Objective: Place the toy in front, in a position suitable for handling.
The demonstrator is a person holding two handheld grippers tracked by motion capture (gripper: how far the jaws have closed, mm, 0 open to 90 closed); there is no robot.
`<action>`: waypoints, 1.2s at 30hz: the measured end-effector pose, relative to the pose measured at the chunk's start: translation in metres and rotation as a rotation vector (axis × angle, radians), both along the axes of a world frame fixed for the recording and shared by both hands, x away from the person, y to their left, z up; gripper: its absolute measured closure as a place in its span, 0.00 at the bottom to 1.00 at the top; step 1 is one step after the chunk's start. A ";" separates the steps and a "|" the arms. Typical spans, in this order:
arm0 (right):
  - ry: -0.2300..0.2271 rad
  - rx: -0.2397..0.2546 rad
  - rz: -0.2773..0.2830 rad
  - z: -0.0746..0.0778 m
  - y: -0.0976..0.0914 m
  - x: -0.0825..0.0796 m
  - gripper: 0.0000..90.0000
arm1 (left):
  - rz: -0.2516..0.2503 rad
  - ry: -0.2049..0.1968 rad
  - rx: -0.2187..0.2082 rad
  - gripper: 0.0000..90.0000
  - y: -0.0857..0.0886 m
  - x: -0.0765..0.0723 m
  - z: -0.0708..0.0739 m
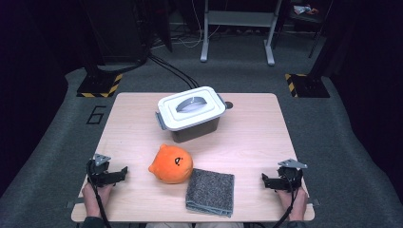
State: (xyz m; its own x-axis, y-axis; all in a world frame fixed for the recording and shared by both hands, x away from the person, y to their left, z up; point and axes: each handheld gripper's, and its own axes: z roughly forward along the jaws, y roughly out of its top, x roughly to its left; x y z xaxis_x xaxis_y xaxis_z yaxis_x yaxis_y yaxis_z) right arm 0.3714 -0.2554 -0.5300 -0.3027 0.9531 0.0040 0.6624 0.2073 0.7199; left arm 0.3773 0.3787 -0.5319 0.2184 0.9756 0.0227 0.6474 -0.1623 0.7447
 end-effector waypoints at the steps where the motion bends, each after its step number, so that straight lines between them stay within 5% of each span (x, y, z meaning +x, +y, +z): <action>1: -0.001 -0.001 0.002 0.000 0.000 0.000 0.00 | 0.000 0.000 0.000 0.08 0.000 0.000 0.000; 27: 0.022 -0.017 -0.010 0.002 0.001 0.002 0.00 | 0.001 0.002 -0.006 0.09 0.000 0.000 0.000; 36: 0.013 0.041 0.015 0.011 0.008 -0.006 0.00 | 0.001 0.005 0.002 0.09 -0.001 -0.001 0.000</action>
State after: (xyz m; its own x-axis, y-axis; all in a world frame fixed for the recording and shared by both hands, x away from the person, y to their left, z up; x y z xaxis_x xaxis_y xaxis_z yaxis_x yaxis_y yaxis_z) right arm 0.3652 -0.2475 -0.5187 -0.3171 0.9472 0.0469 0.6689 0.1883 0.7191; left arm 0.3765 0.3781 -0.5314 0.2177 0.9757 0.0241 0.6510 -0.1636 0.7413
